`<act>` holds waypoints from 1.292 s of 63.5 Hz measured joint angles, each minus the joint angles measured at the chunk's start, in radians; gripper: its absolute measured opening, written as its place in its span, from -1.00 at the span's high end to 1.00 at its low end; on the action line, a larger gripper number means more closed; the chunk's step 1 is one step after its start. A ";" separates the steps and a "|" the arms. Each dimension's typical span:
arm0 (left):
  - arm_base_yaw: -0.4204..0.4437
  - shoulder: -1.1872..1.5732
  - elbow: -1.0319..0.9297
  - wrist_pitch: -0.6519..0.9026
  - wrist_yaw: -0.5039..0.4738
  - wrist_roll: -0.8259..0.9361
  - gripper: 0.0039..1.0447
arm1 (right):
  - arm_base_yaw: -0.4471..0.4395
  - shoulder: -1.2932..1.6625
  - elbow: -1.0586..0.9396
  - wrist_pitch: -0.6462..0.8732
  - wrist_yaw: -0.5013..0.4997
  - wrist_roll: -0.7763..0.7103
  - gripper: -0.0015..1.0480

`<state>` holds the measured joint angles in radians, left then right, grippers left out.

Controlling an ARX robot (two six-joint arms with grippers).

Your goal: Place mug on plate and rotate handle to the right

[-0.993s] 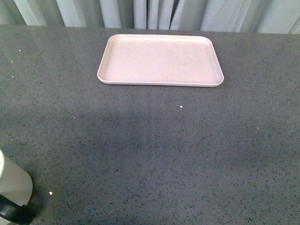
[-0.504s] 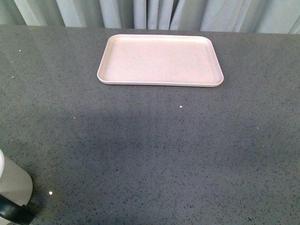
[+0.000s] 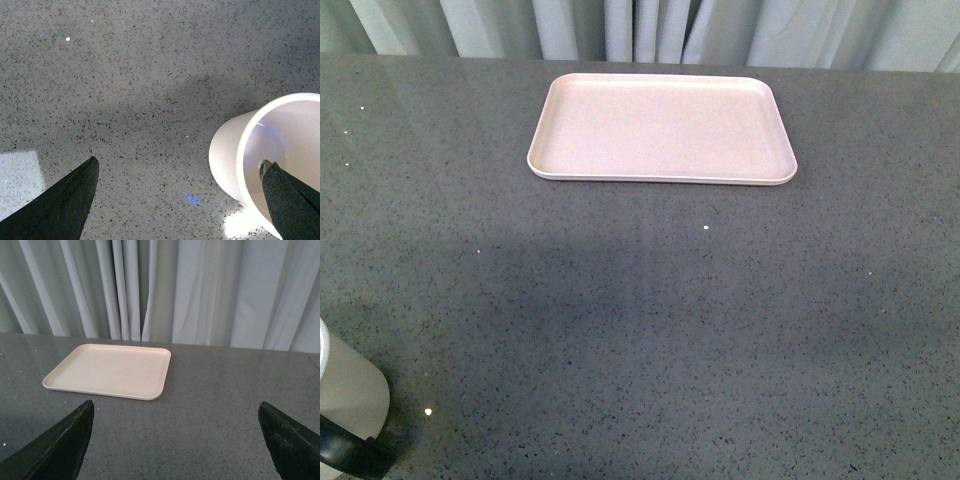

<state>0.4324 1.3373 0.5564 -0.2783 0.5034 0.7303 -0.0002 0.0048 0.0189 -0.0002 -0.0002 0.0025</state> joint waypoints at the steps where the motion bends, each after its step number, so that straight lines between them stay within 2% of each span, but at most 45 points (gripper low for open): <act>1: -0.001 0.001 0.002 -0.002 -0.001 0.002 -0.83 | 0.000 0.000 0.000 0.000 0.000 0.000 -0.82; 19: -0.058 0.028 0.031 -0.059 0.008 0.031 -0.83 | 0.000 0.000 0.000 0.000 0.000 0.000 -0.82; 70: -0.169 0.185 0.061 -0.050 -0.103 0.052 -0.83 | 0.000 0.000 0.000 0.000 0.000 0.000 -0.82; 79: -0.184 0.201 0.061 -0.035 -0.112 0.051 -0.25 | 0.000 0.000 0.000 0.000 0.000 0.000 -0.82; 82: -0.186 0.203 0.061 -0.035 -0.112 0.050 -0.11 | 0.000 0.000 0.000 0.000 0.000 0.000 -0.82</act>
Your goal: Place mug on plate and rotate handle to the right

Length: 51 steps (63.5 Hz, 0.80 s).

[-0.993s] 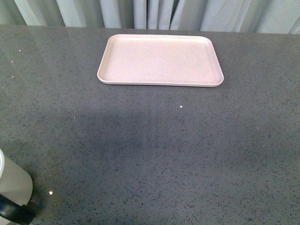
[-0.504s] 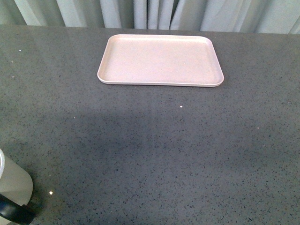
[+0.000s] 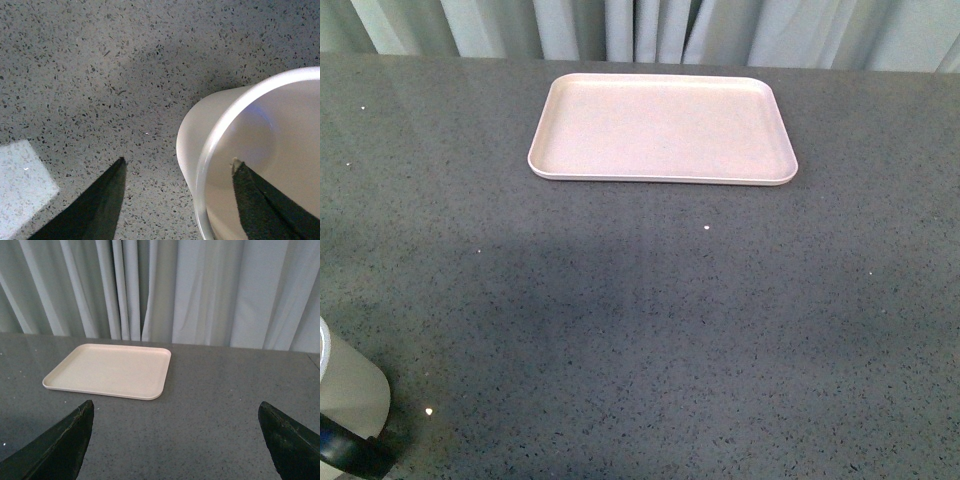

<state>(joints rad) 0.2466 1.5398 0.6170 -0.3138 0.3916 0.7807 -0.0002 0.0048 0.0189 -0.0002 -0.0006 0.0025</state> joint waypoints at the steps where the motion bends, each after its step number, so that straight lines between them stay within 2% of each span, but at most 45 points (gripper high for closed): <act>1: 0.000 0.000 0.000 0.000 0.000 0.000 -0.07 | 0.000 0.000 0.000 0.000 0.000 0.000 -0.82; 6: -0.001 0.000 0.000 0.000 0.000 0.000 0.16 | 0.000 0.000 0.000 0.000 0.000 0.000 -0.82; 18: -0.001 0.000 0.001 -0.004 0.005 -0.005 0.97 | 0.000 0.000 0.000 0.000 0.000 0.000 -0.82; 39: -0.007 -0.085 0.047 -0.027 0.049 -0.125 0.97 | 0.000 0.000 0.000 0.000 0.000 0.000 -0.82; 46: -0.047 -0.098 0.101 0.002 0.046 -0.216 0.97 | 0.000 0.000 0.000 0.000 0.000 0.000 -0.82; 51: -0.111 -0.091 0.152 0.048 0.026 -0.315 0.97 | 0.000 0.000 0.000 0.000 0.000 0.000 -0.82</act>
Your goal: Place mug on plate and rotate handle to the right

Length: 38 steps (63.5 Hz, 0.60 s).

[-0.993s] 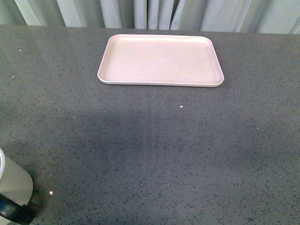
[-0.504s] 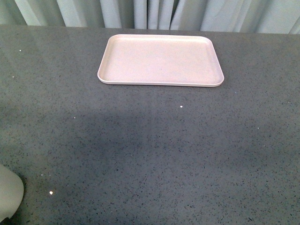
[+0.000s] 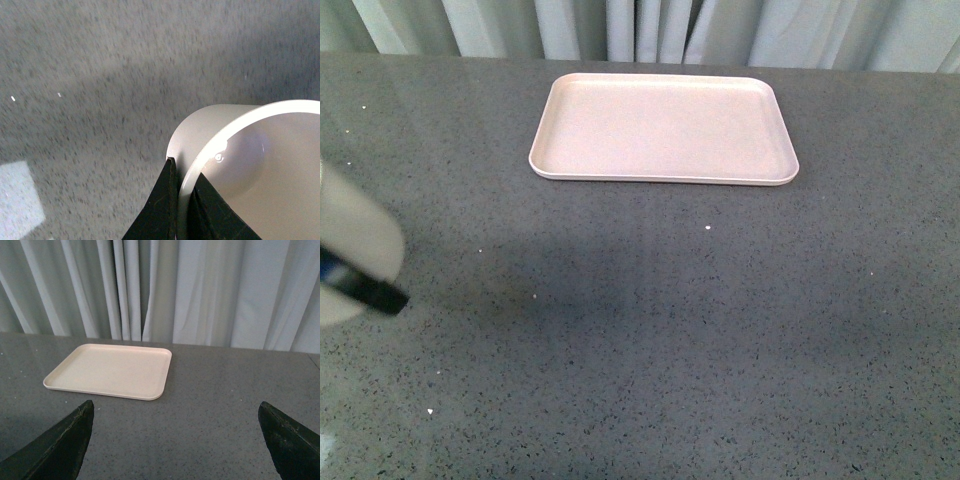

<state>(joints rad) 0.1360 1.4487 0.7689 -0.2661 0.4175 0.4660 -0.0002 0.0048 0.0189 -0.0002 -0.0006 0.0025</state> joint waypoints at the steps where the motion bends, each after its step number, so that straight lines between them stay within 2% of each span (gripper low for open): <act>1: -0.019 0.007 0.014 0.013 -0.004 -0.019 0.97 | 0.000 0.000 0.000 0.000 0.000 0.000 -0.82; 16: -0.227 0.155 0.187 0.086 -0.044 -0.193 0.97 | 0.000 0.000 0.000 0.000 0.000 0.000 -0.82; 20: -0.309 0.250 0.287 0.083 -0.055 -0.227 0.97 | 0.000 0.000 0.000 0.000 0.000 0.000 -0.82; 29: -0.380 0.375 0.462 0.034 -0.081 -0.241 0.97 | 0.000 0.000 0.000 0.000 0.000 0.000 -0.82; 38: -0.412 0.480 0.627 -0.019 -0.113 -0.246 0.97 | 0.000 0.000 0.000 0.000 0.000 0.000 -0.82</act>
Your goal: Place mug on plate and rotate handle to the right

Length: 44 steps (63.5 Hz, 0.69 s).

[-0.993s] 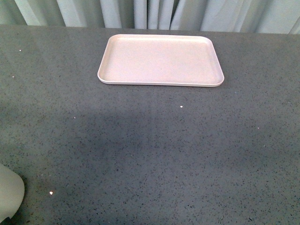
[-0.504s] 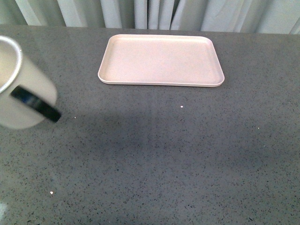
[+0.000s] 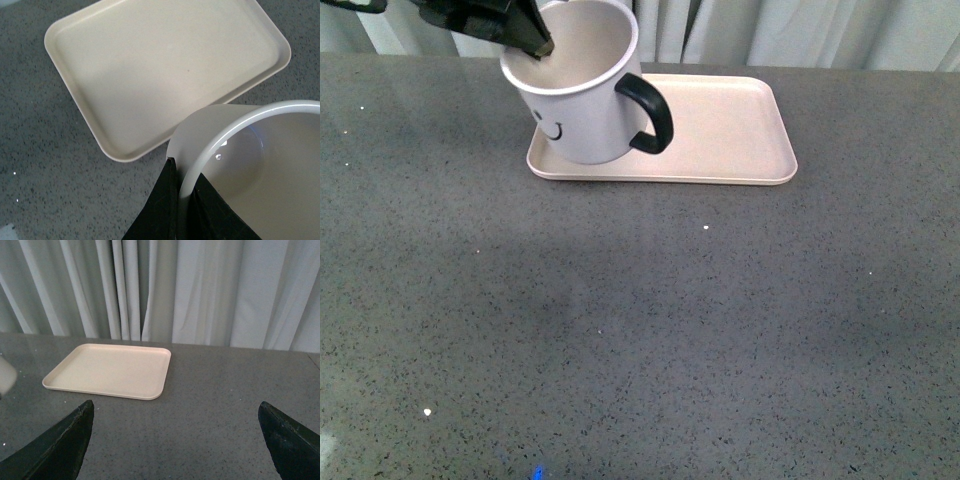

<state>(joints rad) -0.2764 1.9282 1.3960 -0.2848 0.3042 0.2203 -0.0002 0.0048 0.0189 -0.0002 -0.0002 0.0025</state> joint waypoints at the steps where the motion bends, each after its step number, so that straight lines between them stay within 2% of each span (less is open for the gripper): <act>1: -0.003 0.013 0.020 -0.007 -0.004 0.000 0.97 | 0.000 0.000 0.000 0.000 0.000 0.000 -0.82; 7: -0.015 0.044 0.074 -0.019 -0.024 0.002 0.97 | 0.000 0.000 0.000 0.000 0.000 0.000 -0.82; 44: -0.018 0.045 0.079 -0.022 -0.025 0.002 0.97 | 0.000 0.000 0.000 0.000 0.000 0.000 -0.82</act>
<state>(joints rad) -0.2947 1.9736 1.4750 -0.3069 0.2790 0.2226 -0.0002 0.0048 0.0189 -0.0002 -0.0002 0.0025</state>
